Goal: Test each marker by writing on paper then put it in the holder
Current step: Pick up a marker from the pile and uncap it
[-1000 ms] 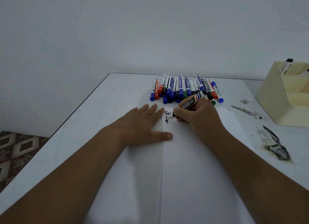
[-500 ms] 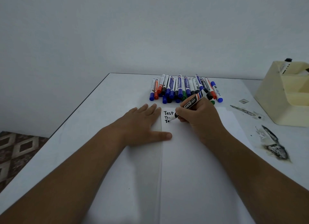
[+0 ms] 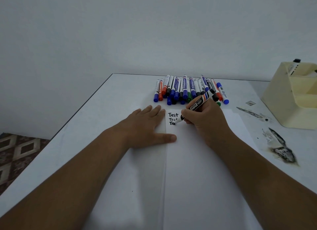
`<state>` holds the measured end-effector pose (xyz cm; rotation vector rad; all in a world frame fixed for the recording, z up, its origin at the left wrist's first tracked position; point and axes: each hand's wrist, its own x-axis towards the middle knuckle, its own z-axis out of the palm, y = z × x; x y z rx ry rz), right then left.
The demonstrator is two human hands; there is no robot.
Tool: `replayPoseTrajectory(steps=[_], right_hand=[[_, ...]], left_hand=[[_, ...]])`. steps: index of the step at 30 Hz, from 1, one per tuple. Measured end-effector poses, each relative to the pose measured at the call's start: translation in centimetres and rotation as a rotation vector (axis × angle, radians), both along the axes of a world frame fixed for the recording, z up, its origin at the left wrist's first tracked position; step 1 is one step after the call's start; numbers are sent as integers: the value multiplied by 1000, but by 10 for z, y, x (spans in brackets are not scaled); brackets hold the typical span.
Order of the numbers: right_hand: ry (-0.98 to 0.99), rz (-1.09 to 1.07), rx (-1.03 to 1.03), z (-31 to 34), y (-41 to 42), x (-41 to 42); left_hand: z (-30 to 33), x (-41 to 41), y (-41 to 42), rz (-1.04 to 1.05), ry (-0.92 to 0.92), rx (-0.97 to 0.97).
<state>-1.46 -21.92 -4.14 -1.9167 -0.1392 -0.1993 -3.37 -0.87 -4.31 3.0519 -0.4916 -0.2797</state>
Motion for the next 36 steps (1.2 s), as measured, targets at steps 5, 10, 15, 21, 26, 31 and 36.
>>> replayPoseTrajectory(steps=[5, 10, 15, 21, 26, 31, 36], right_hand=[[8, -56, 11, -3, -2, 4], [0, -28, 9, 0, 0, 2], [7, -37, 22, 0, -1, 3], [19, -60, 77, -3, -1, 4], [37, -119, 57, -5, -3, 8], [34, -103, 48, -4, -1, 6], [42, -80, 60, -2, -1, 5]], left_hand=[[-1, 0, 0, 4, -1, -6], [1, -1, -1, 8, 7, -7], [1, -1, -1, 4, 9, 7], [-1, 0, 0, 7, 3, -2], [0, -1, -1, 13, 9, -6], [1, -1, -1, 12, 10, -4], [1, -1, -1, 11, 13, 2]])
